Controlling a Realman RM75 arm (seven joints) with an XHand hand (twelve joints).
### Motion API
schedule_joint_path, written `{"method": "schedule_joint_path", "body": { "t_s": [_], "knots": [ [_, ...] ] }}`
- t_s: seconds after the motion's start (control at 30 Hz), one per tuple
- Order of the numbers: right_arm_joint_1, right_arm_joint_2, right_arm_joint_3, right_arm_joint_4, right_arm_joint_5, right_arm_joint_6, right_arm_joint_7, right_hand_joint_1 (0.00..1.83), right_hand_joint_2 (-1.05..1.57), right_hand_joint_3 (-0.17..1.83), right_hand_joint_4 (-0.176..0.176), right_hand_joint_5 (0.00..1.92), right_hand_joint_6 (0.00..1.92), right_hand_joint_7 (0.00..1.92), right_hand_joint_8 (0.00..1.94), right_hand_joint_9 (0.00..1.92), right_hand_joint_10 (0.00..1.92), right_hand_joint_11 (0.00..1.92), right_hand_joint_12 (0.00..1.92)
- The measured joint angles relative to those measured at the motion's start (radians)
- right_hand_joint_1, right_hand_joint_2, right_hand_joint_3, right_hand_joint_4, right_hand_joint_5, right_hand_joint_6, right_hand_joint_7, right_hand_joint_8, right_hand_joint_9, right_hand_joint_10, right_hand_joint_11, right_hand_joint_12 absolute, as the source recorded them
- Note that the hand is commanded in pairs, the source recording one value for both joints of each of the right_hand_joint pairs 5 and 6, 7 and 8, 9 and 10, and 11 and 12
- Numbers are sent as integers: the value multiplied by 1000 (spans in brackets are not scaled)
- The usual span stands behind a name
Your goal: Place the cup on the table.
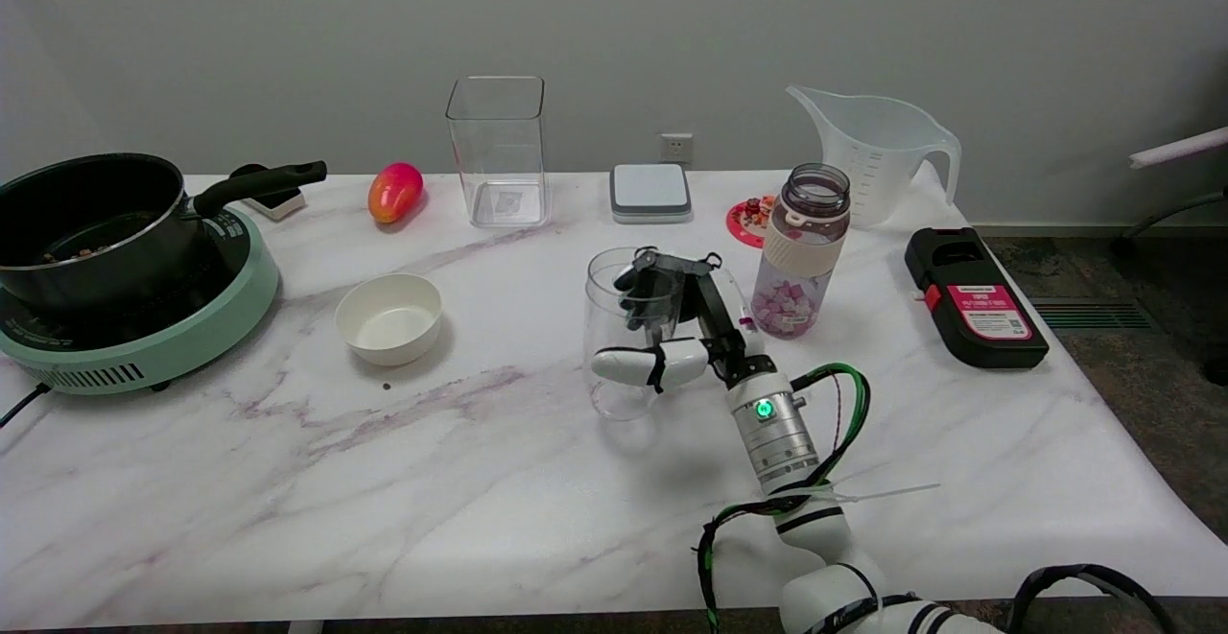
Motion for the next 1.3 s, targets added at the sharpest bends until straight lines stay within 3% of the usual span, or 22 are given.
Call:
{"method": "schedule_joint_path", "body": {
  "t_s": [0.77,0.83,0.93,1.1,1.3],
  "knots": [
    [79,-39,2,-248,-209,155,-96,1136,1571,383,0,1480,1480,1693,1693,1656,1656,1478,1478],
    [82,-41,-5,-251,-217,166,-97,1097,1571,503,0,1428,1428,1666,1666,1623,1623,1449,1449],
    [86,-43,-11,-255,-227,181,-97,1172,1321,564,0,1244,1244,1564,1564,1516,1516,1366,1366],
    [94,-43,-5,-278,-234,187,-95,1238,902,483,0,1000,1000,1388,1388,1318,1318,1235,1235],
    [100,-42,4,-302,-240,192,-86,1220,800,523,0,955,955,1326,1326,1228,1228,1159,1159]
  ]
}}
